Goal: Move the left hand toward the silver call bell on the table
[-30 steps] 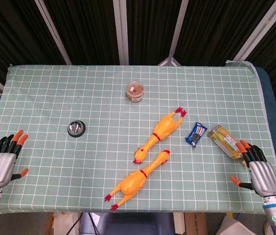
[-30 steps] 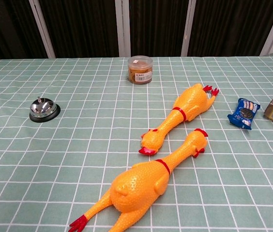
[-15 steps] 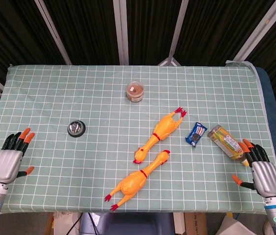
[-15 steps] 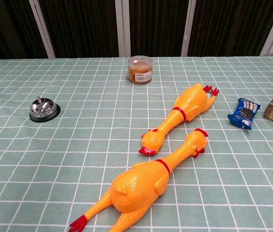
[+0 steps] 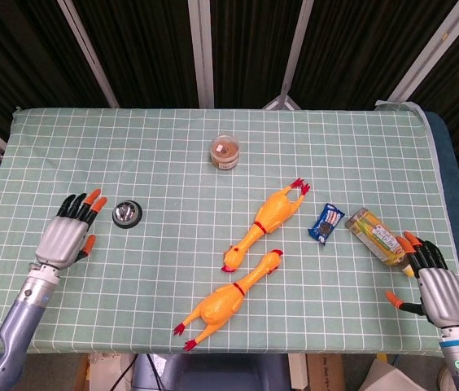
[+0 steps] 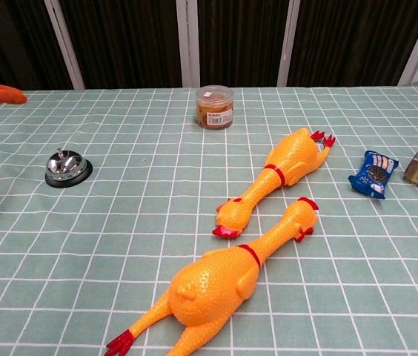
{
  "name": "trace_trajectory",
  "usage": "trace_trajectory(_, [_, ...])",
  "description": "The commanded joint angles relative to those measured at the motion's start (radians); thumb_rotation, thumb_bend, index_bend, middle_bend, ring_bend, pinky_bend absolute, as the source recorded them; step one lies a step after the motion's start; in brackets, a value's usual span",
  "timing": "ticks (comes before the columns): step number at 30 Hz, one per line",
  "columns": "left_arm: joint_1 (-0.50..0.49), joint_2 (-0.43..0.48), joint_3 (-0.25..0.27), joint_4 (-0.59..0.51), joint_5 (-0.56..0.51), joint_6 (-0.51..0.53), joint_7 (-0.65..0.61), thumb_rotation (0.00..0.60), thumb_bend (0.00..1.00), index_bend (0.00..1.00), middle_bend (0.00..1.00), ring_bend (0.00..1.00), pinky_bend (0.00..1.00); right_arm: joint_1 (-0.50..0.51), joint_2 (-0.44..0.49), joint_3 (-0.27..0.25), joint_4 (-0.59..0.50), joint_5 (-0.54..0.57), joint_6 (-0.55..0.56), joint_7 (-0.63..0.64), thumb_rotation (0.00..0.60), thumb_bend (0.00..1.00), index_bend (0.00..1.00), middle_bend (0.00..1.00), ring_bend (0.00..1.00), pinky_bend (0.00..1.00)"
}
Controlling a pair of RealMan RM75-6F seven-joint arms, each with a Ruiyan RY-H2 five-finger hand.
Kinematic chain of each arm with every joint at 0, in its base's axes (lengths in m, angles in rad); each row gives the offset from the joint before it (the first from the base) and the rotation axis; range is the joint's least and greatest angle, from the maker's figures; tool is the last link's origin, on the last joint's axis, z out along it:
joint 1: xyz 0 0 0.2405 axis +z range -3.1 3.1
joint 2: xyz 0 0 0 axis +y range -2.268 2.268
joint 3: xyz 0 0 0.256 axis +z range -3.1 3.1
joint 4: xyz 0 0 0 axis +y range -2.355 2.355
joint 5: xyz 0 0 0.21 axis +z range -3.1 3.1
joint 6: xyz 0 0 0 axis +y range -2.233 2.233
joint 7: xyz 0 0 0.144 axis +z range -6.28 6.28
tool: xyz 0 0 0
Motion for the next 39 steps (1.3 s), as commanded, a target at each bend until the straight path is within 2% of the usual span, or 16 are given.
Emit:
trace_trajectory(1, [-0.063,-0.079,-0.021,0.078,-0.069,-0.076,0.065,0.600,0.73,0.00,0.00,0.00,0.00,0.001,0.000,0.000,0.000,-0.001,-0.001,0.001,0.600,0.25,0.00,0.00,0.00,0.00])
trace_trajectory(6, [-0.109,-0.153,-0.029,0.140,-0.123,-0.112,0.129,0.600,0.84,0.00,0.00,0.00,0.00,0.003,0.000,0.001,0.001,0.000,-0.006,0.006,0.600,0.25,0.00,0.00,0.00,0.00])
trace_trajectory(13, [-0.140,-0.216,-0.014,0.204,-0.193,-0.153,0.189,0.600,0.87,0.00,0.00,0.00,0.00,0.004,0.001,0.001,0.001,-0.002,-0.005,0.012,0.600,0.25,0.00,0.00,0.00,0.00])
trace_trajectory(21, [-0.133,-0.240,0.041,0.254,-0.269,-0.188,0.242,0.600,0.89,0.00,0.00,0.00,0.00,0.002,-0.001,0.005,0.000,-0.003,0.002,0.028,0.600,0.25,0.00,0.00,0.00,0.00])
trace_trajectory(26, [-0.144,-0.229,0.036,0.239,-0.254,-0.162,0.236,0.600,0.89,0.00,0.00,0.00,0.00,0.002,-0.004,0.004,0.003,-0.009,0.007,0.030,0.600,0.25,0.00,0.00,0.00,0.00])
trace_trajectory(30, [-0.159,-0.222,0.000,0.213,-0.186,-0.098,0.175,0.600,0.89,0.00,0.00,0.00,0.00,0.001,-0.006,0.004,0.005,-0.011,0.009,0.028,0.600,0.25,0.00,0.00,0.00,0.00])
trace_trajectory(34, [-0.179,-0.202,-0.037,0.175,-0.128,-0.039,0.137,0.600,0.85,0.00,0.00,0.00,0.00,0.001,-0.004,0.004,0.005,-0.011,0.010,0.032,0.600,0.25,0.00,0.00,0.00,0.00])
trace_trajectory(37, [-0.177,-0.165,-0.055,0.110,-0.103,0.004,0.122,0.600,0.77,0.00,0.00,0.00,0.00,0.000,-0.002,0.004,0.006,-0.009,0.009,0.036,0.600,0.25,0.00,0.00,0.00,0.00])
trace_trajectory(39, [-0.159,-0.134,-0.045,0.064,-0.091,0.029,0.119,0.600,0.67,0.00,0.00,0.00,0.00,0.000,0.000,0.003,0.004,-0.008,0.006,0.039,0.600,0.25,0.00,0.00,0.00,0.00])
